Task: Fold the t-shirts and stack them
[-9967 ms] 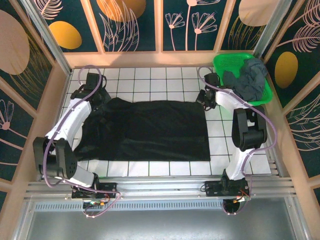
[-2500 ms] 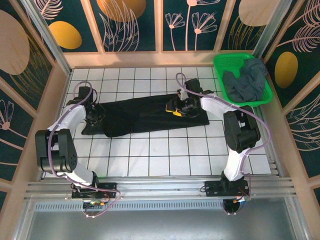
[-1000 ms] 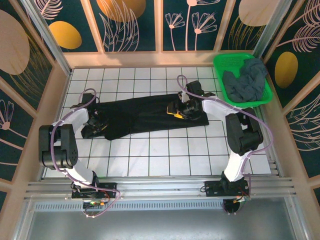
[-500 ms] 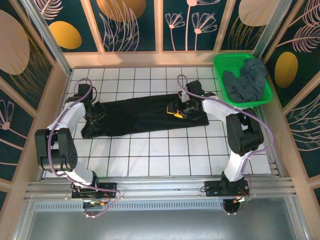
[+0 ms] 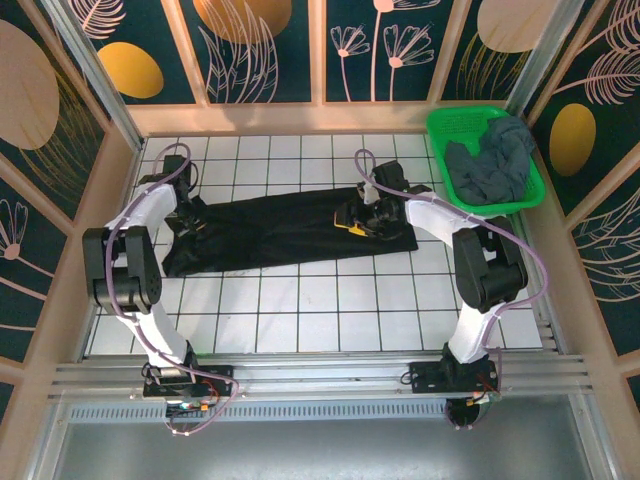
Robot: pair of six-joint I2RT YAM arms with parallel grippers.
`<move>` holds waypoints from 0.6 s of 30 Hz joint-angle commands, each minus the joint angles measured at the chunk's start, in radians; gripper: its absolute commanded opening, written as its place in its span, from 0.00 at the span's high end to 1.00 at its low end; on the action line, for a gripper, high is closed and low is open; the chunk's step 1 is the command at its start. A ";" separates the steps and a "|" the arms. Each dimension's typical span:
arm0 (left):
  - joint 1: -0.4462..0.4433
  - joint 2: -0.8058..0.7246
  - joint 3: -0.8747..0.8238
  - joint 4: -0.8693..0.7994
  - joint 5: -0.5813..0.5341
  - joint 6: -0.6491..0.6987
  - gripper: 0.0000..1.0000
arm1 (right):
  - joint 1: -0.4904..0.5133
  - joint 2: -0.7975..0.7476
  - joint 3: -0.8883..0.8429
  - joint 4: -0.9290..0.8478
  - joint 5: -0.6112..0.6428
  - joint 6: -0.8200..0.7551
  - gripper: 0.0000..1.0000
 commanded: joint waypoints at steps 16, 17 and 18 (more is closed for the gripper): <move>-0.002 0.058 0.079 0.030 -0.306 0.061 0.49 | -0.087 -0.088 -0.018 0.002 0.160 0.010 0.53; -0.008 0.022 0.077 0.033 -0.307 0.045 0.48 | -0.106 -0.085 -0.014 -0.004 0.185 0.010 0.55; -0.015 -0.010 0.073 0.033 -0.283 0.023 0.50 | -0.127 -0.076 -0.007 -0.011 0.211 0.011 0.58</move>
